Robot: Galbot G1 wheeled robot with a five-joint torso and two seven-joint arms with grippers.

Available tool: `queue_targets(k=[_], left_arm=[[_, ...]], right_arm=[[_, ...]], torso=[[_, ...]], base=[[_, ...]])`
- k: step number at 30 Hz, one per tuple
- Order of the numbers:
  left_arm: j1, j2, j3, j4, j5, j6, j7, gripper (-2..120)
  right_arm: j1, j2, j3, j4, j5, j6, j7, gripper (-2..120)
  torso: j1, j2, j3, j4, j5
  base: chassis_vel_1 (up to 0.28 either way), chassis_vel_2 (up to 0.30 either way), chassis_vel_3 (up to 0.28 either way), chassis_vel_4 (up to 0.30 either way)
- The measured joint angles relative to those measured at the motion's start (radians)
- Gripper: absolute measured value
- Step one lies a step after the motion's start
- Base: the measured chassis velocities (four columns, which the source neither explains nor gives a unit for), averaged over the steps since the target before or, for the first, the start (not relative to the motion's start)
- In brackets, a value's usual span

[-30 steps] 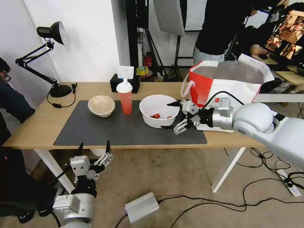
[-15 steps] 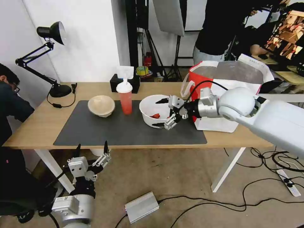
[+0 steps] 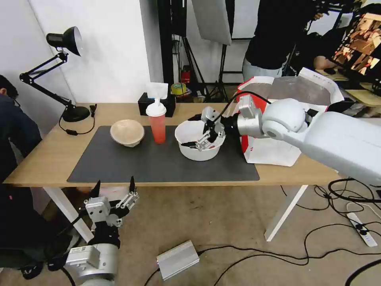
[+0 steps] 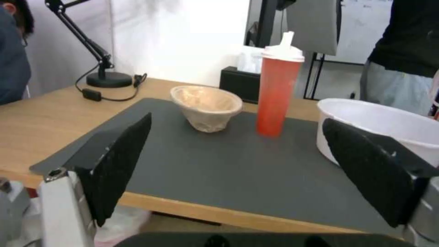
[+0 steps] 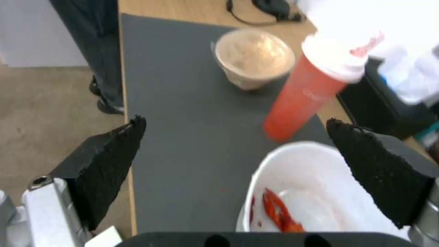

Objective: Pick up the trash from the table and place it into the takeout bag.

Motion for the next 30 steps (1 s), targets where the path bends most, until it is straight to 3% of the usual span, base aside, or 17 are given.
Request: queue_targets(k=[14, 21, 30], left_arm=[[0.003, -0.020, 0.014, 0.017, 0.029, -0.021, -0.001, 100], [-0.001, -0.020, 0.018, 0.024, 0.035, -0.021, -0.001, 100], [-0.002, -0.021, 0.016, 0.025, 0.036, -0.025, -0.002, 100]], right_arm=[[0.002, 0.008, -0.037, -0.018, 0.035, -0.078, 0.050, 100], [-0.019, 0.014, -0.001, 0.018, 0.133, -0.230, 0.138, 100], [-0.027, 0.012, 0.021, 0.024, 0.183, -0.278, 0.143, 100]], torso=[[0.000, 0.000, 0.000, 0.0000, 0.0001], [0.000, 0.000, 0.000, 0.0000, 0.0000], [0.000, 0.000, 0.000, 0.0000, 0.0000]], base=[[0.000, 0.000, 0.000, 0.000], [0.000, 0.000, 0.000, 0.000], [0.000, 0.000, 0.000, 0.000]])
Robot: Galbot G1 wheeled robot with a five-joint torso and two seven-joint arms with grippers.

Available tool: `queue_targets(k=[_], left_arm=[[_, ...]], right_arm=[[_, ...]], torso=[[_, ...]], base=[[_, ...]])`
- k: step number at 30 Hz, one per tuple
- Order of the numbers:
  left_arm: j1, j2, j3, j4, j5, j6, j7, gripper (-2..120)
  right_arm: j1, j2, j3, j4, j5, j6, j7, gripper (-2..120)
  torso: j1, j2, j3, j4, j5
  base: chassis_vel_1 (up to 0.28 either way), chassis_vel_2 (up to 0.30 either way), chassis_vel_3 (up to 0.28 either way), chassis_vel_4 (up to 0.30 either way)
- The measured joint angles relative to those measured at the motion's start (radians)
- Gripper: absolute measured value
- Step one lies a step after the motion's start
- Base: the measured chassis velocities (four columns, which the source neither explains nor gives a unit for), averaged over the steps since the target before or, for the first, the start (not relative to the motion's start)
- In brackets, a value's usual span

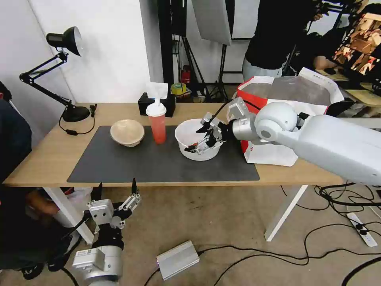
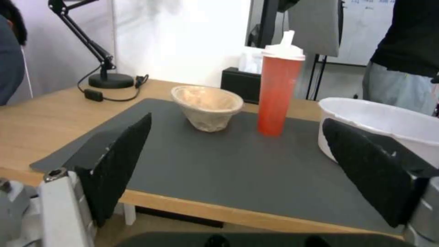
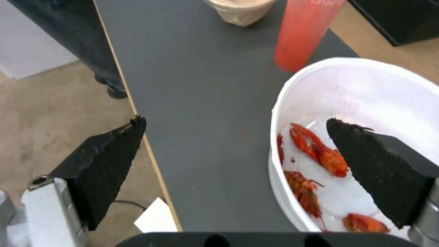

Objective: Pick up the trash from the table and place it into the takeout bag.

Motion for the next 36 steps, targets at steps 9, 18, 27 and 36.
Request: queue_targets(k=[9, 18, 27, 36], left_arm=[[0.006, -0.001, 0.001, -0.009, 0.006, -0.001, -0.001, 100], [0.015, -0.007, 0.001, -0.024, 0.009, -0.001, -0.015, 100], [0.019, -0.005, 0.003, -0.032, 0.008, 0.000, -0.018, 100], [0.021, -0.013, 0.009, -0.030, 0.008, 0.000, -0.018, 100]], right_arm=[[0.011, -0.004, -0.014, -0.007, -0.015, -0.010, -0.043, 100], [0.029, -0.013, -0.056, -0.020, -0.056, -0.007, -0.112, 100], [0.058, -0.018, -0.089, -0.033, -0.098, 0.006, -0.177, 100], [0.068, -0.004, -0.102, -0.071, -0.136, 0.025, -0.212, 100]], torso=[[0.000, 0.000, 0.000, 0.0000, 0.0000], [0.000, 0.000, 0.000, 0.0000, 0.0000], [0.000, 0.000, 0.000, 0.0000, 0.0001], [0.000, 0.000, 0.000, 0.0000, 0.0000]], base=[[0.000, 0.000, 0.000, 0.000], [0.000, 0.000, 0.000, 0.000], [0.000, 0.000, 0.000, 0.000], [0.000, 0.000, 0.000, 0.000]])
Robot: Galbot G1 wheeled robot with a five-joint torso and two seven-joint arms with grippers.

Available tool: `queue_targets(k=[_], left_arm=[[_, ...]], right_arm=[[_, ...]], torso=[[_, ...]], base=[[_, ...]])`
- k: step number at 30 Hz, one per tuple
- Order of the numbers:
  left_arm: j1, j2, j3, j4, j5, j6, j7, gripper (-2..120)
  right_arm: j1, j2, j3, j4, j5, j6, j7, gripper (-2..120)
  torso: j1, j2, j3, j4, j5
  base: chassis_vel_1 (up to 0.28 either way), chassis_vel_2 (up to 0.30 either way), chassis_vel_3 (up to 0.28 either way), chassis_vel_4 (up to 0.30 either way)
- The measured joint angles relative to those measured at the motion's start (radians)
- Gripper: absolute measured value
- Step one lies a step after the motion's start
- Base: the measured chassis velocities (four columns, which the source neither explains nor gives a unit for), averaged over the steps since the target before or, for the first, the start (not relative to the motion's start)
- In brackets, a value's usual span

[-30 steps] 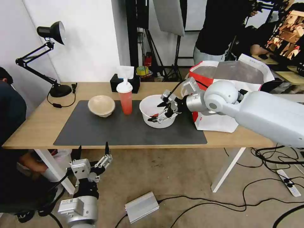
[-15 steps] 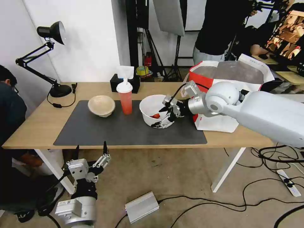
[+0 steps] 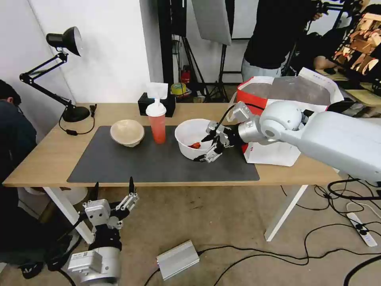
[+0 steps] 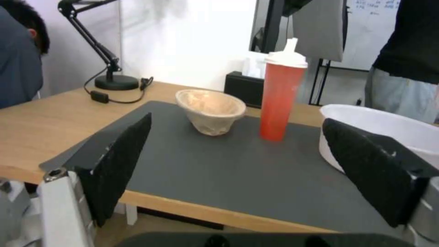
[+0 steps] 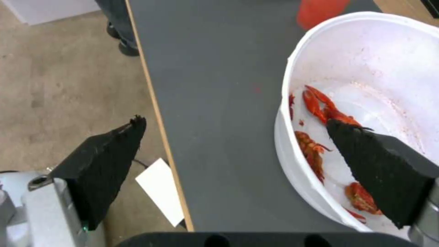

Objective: Pick up the trash from the table and place it into the takeout bag.

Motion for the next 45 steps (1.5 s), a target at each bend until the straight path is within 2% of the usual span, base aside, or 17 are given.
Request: queue_targets(k=[23, 45], left_arm=[[-0.019, -0.010, 0.017, 0.015, 0.006, 0.001, 0.003, 100], [-0.032, -0.012, 0.026, 0.035, 0.006, 0.003, 0.003, 100]], right_arm=[[0.006, 0.048, -0.016, -0.096, -0.005, 0.012, -0.048, 100], [-0.028, 0.093, -0.015, -0.161, -0.045, 0.006, -0.036, 100]], torso=[[0.000, 0.000, 0.000, 0.0000, 0.0000], [0.000, 0.000, 0.000, 0.0000, -0.0001]], base=[[0.000, 0.000, 0.000, 0.000], [0.000, 0.000, 0.000, 0.000]])
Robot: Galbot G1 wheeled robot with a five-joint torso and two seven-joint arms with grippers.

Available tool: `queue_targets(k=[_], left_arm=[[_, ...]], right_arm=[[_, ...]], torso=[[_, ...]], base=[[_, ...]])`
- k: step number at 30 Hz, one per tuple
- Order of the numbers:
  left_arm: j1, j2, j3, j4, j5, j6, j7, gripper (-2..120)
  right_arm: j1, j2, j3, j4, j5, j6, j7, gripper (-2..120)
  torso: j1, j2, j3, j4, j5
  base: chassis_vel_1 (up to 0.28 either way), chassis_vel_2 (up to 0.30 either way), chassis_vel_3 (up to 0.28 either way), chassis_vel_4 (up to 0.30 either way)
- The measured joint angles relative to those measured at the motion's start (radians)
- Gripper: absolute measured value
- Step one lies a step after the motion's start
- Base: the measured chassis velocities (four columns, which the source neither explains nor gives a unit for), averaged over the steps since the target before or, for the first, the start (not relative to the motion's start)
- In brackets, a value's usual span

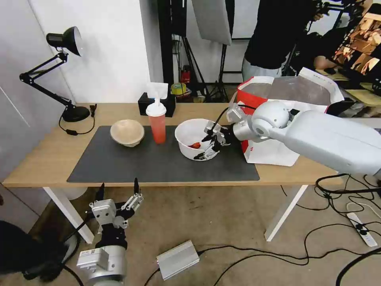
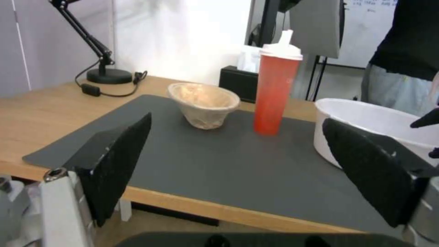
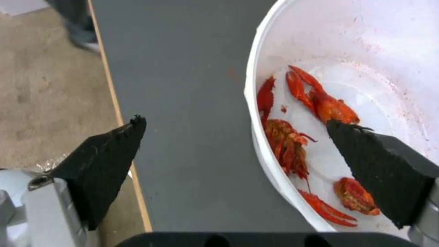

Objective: Pick up the trash from the table and place it into the takeout bag.

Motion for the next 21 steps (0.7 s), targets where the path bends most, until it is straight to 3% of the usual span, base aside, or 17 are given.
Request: queue_targets(k=[21], left_arm=[[-0.021, -0.013, 0.017, 0.019, 0.002, 0.002, 0.000, 100]], right_arm=[[-0.053, 0.009, 0.014, -0.029, -0.039, 0.026, -0.027, 100]], torso=[[0.000, 0.000, 0.000, 0.0000, 0.0000]], base=[[0.000, 0.000, 0.000, 0.000]])
